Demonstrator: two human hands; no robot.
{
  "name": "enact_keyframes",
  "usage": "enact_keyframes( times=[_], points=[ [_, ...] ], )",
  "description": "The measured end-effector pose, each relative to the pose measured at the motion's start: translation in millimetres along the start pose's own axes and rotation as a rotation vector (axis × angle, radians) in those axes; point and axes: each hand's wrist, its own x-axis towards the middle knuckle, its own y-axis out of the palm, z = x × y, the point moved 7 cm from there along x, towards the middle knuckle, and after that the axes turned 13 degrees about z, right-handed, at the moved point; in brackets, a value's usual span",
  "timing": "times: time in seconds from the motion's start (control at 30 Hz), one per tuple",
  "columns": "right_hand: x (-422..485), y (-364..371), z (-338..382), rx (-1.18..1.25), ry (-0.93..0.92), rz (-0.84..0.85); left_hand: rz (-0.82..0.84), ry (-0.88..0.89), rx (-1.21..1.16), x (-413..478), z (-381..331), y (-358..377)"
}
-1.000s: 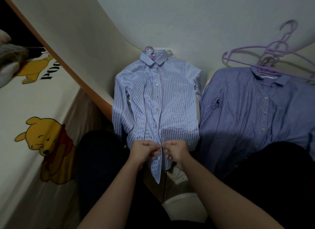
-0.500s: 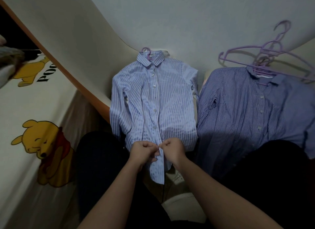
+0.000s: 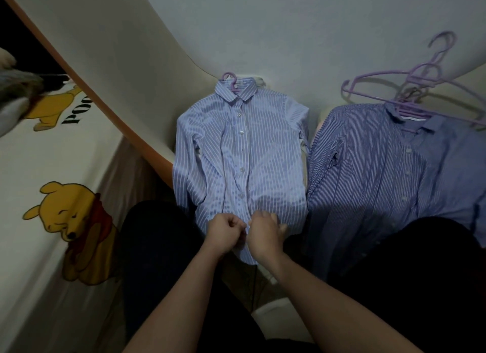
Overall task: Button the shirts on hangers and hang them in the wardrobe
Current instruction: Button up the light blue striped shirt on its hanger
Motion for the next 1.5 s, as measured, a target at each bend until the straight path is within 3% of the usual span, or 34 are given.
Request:
enact_keyframes(
  times=[0.1,0.27,0.4,0.53,0.7,0.9,1.07,1.2,1.4,1.5],
  points=[
    [1.5,-0.1,-3.2,0.037,0.012,0.001,0.024,0.0,-0.009,0.7,0.4,3.0],
    [16.0,7.6,-22.6,0.552,-0.061,0.102,0.139,-0.02,-0.159,2.0,4.8,7.5],
    [17.1,11.8,-32.7,0.659,-0.072,0.084,0.169,-0.03,-0.154,2.9,7.6,11.7],
    [18.5,2.8,-32.7,0.648,-0.12,0.005,0.021,0.019,0.061,2.5,3.7,-2.9],
    [29.9,-81.5,-25.8,0.65,-0.226,-0.26,-0.24,0.176,0.116,-4.7,-46.1,-42.9],
    [73.2,-171.1,9.8,0.585,-0.395,-0.396,-0.303,0.371,0.276,53.8,-126.7,-59.3],
    [131.8,-216.8,36.7,0.391,-0.454,-0.448,-0.234,0.262,0.545,131.5,-152.4,-65.0],
    [188.8,-236.5,43.7,0.267,-0.456,-0.455,-0.225,0.183,0.685,180.2,-130.8,-68.0],
    [266.8,-249.1,62.7,0.133,-0.44,-0.474,-0.366,0.15,0.791,191.9,-117.5,-56.1],
    [285.9,-270.0,89.9,0.096,-0.507,-0.571,-0.415,0.159,0.81,194.0,-119.0,-56.6]
  ],
)
